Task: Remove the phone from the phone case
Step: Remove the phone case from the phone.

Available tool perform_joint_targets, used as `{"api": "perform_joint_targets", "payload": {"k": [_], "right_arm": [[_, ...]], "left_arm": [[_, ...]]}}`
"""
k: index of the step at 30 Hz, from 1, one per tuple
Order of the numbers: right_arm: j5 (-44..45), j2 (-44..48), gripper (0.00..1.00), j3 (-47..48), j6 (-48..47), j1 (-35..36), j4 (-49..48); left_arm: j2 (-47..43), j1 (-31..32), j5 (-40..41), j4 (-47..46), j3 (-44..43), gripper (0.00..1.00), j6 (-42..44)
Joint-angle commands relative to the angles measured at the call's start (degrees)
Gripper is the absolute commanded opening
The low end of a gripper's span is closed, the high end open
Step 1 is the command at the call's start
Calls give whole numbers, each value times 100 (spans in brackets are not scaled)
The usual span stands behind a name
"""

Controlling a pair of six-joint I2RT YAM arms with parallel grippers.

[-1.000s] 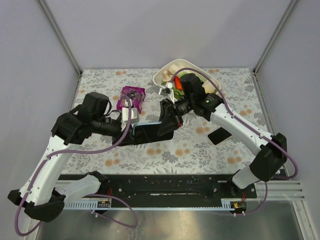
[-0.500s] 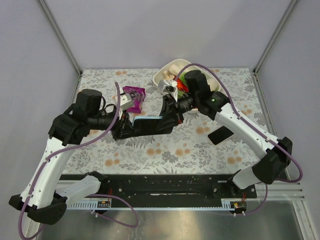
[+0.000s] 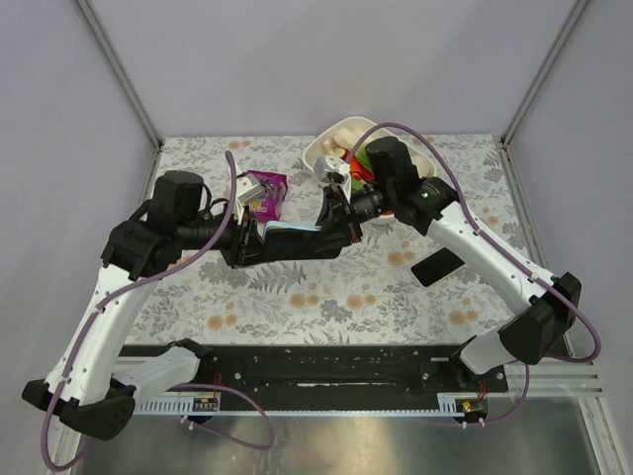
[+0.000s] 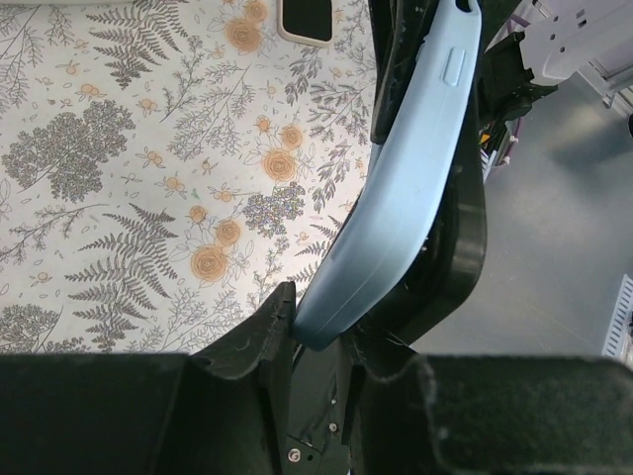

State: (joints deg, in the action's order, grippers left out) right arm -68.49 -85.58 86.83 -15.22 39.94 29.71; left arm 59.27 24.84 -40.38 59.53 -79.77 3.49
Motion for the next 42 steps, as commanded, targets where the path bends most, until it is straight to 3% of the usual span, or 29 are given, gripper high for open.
{"api": "perform_joint_targets", "payload": {"k": [1, 10, 15, 24, 33, 36, 40, 42], "right_arm": [[-235, -301, 0, -157, 186, 558, 360], [-332, -459, 0, -377, 494, 655, -18], [-332, -521, 0, -377, 529, 664, -62], [-358, -547, 0, -368, 635, 655, -132], [-367, -486, 0, -439, 968, 488, -440], [-376, -451, 0, -439, 969, 400, -431], [-437, -459, 0, -474, 942, 391, -440], [-525, -477, 0, -482, 942, 383, -440]], "left_arm": [[191, -14, -453, -3140, -627, 1, -234], [208, -111, -945, -3281, -777, 23, -278], [217, -120, -1174, -3316, -760, 41, -296], [191, -111, -1200, -3194, -716, 42, -235], [33, -111, -955, -1833, -698, 44, 968], [-73, -111, -525, -1392, -698, 55, 1277], [-161, -129, 257, -1365, -812, 79, 1277], [-152, -155, 705, -1374, -978, 82, 1277]]}}
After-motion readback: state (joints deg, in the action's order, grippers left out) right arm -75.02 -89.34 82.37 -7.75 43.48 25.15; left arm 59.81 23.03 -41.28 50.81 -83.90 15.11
